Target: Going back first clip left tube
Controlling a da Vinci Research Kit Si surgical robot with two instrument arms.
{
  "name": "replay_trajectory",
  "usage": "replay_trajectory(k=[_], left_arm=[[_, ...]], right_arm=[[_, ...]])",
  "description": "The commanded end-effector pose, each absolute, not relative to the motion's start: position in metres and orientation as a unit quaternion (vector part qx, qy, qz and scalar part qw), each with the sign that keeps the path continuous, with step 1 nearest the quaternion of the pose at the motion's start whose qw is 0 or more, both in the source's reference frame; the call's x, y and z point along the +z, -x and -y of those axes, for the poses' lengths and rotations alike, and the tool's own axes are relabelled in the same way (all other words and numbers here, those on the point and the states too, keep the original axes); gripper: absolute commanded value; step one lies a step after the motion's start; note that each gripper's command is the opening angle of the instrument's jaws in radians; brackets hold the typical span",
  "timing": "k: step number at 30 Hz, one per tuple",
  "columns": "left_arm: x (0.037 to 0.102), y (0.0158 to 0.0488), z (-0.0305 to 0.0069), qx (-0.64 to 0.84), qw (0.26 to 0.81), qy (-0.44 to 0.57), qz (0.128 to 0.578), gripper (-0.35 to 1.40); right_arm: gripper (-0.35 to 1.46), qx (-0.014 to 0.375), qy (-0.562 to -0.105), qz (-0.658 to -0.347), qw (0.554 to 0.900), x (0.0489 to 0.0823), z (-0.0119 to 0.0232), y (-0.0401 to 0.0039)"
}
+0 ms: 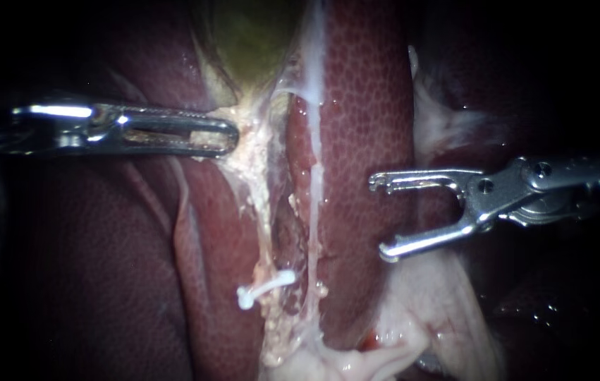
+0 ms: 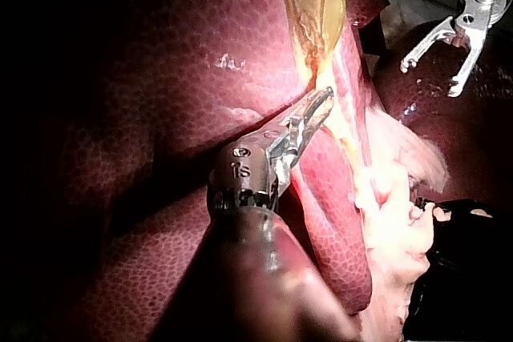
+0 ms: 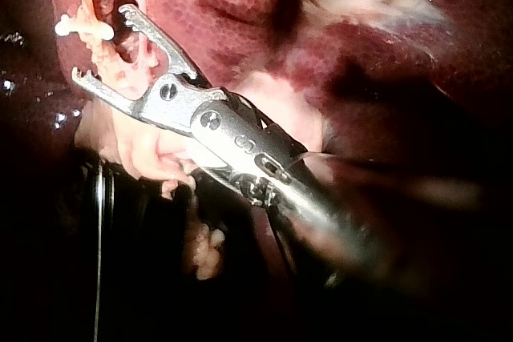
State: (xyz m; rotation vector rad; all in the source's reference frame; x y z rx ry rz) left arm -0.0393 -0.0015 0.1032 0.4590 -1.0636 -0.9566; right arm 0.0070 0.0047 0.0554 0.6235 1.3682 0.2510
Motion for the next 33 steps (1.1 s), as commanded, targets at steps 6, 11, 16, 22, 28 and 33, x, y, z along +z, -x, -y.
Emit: replay_trajectory(k=[6,11,16,22,28,33], left_arm=[[0.1044,0.0408,0.0024,-0.434,0.733,-0.214,0.479,-0.35],[0.1049,0.0415,0.0027,-0.431,0.734,-0.216,0.478,-0.35],[0.1051,0.0416,0.0026,-0.431,0.735,-0.216,0.477,-0.35],[0.1053,0.0419,0.0026,-0.431,0.735,-0.216,0.477,-0.35],[0.1054,0.0419,0.0026,-0.431,0.735,-0.215,0.477,-0.35],[0.1054,0.0419,0.0027,-0.431,0.735,-0.215,0.477,-0.35]], right_arm=[[0.6,0.114,-0.282,-0.621,0.722,0.0554,-0.0047,-0.0071],[0.6,0.114,-0.282,-0.621,0.722,0.0554,-0.0047,-0.0071],[0.6,0.114,-0.282,-0.621,0.722,0.0554,-0.0047,-0.0071],[0.6,0.114,-0.282,-0.621,0.722,0.0553,-0.0046,-0.0072],[0.6,0.114,-0.282,-0.621,0.722,0.0552,-0.0046,-0.0072],[0.6,0.114,-0.282,-0.621,0.722,0.0551,-0.0046,-0.0072]])
